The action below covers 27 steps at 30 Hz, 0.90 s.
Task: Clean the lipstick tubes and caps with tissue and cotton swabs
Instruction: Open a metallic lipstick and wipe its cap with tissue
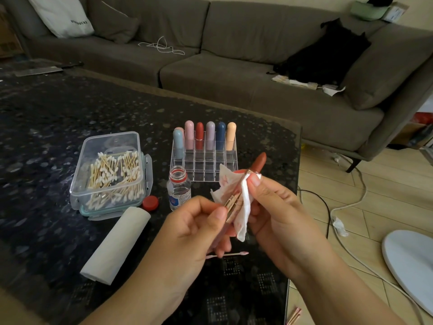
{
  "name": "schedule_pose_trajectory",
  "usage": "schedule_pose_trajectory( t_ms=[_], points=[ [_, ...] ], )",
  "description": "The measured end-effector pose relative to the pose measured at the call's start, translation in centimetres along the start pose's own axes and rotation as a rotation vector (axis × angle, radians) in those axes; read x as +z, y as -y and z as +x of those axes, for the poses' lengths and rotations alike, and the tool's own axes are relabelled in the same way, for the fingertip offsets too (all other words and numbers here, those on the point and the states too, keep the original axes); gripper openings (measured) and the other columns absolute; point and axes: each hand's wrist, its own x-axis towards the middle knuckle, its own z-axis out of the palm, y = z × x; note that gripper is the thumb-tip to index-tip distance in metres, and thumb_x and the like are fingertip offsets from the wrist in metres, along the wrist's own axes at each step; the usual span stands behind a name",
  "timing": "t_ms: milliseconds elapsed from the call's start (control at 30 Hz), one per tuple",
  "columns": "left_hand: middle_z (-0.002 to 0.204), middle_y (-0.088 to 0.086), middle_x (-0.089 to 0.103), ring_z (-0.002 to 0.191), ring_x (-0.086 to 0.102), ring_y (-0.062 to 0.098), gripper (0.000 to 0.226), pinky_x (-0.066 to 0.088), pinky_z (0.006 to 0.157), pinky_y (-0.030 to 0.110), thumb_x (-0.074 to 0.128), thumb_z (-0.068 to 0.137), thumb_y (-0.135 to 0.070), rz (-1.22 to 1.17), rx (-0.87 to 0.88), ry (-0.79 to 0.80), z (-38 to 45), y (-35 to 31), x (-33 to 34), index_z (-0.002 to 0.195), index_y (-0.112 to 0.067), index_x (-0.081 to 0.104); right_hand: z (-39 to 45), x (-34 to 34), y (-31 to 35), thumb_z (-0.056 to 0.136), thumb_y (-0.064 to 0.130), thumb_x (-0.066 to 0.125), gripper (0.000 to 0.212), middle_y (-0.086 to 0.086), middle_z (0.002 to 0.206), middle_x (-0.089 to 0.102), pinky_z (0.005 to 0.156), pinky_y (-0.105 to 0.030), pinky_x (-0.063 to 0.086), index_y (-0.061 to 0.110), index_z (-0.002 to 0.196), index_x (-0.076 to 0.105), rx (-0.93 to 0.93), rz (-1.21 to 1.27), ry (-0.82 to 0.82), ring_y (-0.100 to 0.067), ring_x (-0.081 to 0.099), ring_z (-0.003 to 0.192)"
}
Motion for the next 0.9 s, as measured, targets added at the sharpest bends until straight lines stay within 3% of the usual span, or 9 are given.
schedule_pose_trajectory(
  t_ms=[167, 267, 333, 467, 567, 633, 767, 900],
  points=[
    [0.065, -0.006, 0.067, 0.059, 0.058, 0.004, 0.014, 0.047, 0.058, 0.015, 0.074, 0.073, -0.036, 0.210, 0.187, -0.125, 0.20, 0.22, -0.34, 0.077, -0.027, 0.064, -0.01, 0.18, 0.00, 0.087, 0.031, 0.056, 0.029, -0.017, 0.081, 0.068, 0.069, -0.029, 0.056, 0.009, 0.090, 0.073, -0.021, -0.018, -0.044, -0.022, 0.065, 0.071],
    [0.065, 0.000, 0.065, 0.058, 0.058, 0.014, 0.021, 0.047, 0.056, 0.021, 0.062, 0.080, -0.049, 0.137, 0.049, -0.035, -0.24, 0.12, -0.14, 0.072, -0.030, 0.064, -0.02, 0.33, 0.27, 0.086, 0.031, 0.055, 0.033, -0.021, 0.074, 0.064, 0.058, -0.033, 0.054, 0.002, 0.091, 0.070, -0.021, -0.003, -0.021, -0.026, 0.061, 0.058],
    [0.065, 0.005, 0.063, 0.054, 0.055, 0.019, 0.022, 0.045, 0.053, 0.025, 0.055, 0.076, -0.043, -0.024, -0.046, 0.041, -0.36, -0.14, 0.05, 0.065, -0.026, 0.065, -0.05, 0.35, 0.39, 0.090, 0.029, 0.052, 0.038, -0.026, 0.071, 0.060, 0.053, -0.038, 0.052, -0.007, 0.094, 0.063, -0.013, 0.016, 0.019, -0.030, 0.057, 0.051],
    [0.063, 0.002, 0.065, 0.054, 0.055, 0.011, 0.010, 0.047, 0.053, 0.020, 0.072, 0.077, -0.029, -0.006, 0.060, -0.015, 0.05, -0.10, -0.12, 0.069, -0.025, 0.068, -0.11, 0.45, 0.36, 0.092, 0.028, 0.053, 0.033, -0.021, 0.073, 0.065, 0.056, -0.033, 0.053, 0.000, 0.092, 0.069, -0.035, 0.004, -0.004, -0.028, 0.061, 0.055],
    [0.066, 0.001, 0.068, 0.055, 0.058, 0.006, 0.014, 0.047, 0.054, 0.016, 0.076, 0.070, -0.018, 0.040, 0.154, -0.072, 0.30, -0.01, -0.13, 0.076, -0.015, 0.063, -0.06, 0.49, 0.30, 0.088, 0.026, 0.051, 0.031, -0.020, 0.077, 0.067, 0.060, -0.033, 0.055, 0.004, 0.090, 0.072, -0.043, 0.001, -0.031, -0.028, 0.064, 0.063],
    [0.067, 0.002, 0.069, 0.057, 0.059, 0.009, 0.020, 0.049, 0.057, 0.018, 0.077, 0.072, -0.022, 0.017, 0.127, -0.079, 0.25, -0.04, -0.06, 0.078, -0.010, 0.062, -0.02, 0.38, 0.33, 0.090, 0.026, 0.051, 0.033, -0.023, 0.080, 0.065, 0.061, -0.036, 0.055, -0.001, 0.094, 0.069, -0.047, -0.017, -0.038, -0.031, 0.061, 0.065],
    [0.067, 0.007, 0.065, 0.055, 0.057, 0.018, 0.031, 0.047, 0.054, 0.024, 0.060, 0.079, -0.046, -0.067, -0.038, 0.008, 0.01, -0.17, 0.08, 0.075, -0.017, 0.069, -0.13, 0.10, 0.54, 0.092, 0.030, 0.053, 0.035, -0.022, 0.075, 0.065, 0.057, -0.032, 0.052, -0.002, 0.094, 0.067, -0.033, -0.020, -0.028, -0.028, 0.060, 0.056],
    [0.064, 0.003, 0.066, 0.056, 0.057, 0.011, 0.008, 0.048, 0.056, 0.020, 0.069, 0.076, -0.031, 0.020, 0.086, -0.041, 0.21, -0.05, -0.01, 0.070, -0.026, 0.067, -0.16, 0.19, 0.39, 0.093, 0.028, 0.052, 0.037, -0.024, 0.077, 0.064, 0.059, -0.035, 0.054, -0.006, 0.093, 0.065, -0.031, -0.024, -0.028, -0.031, 0.061, 0.060]
  ],
)
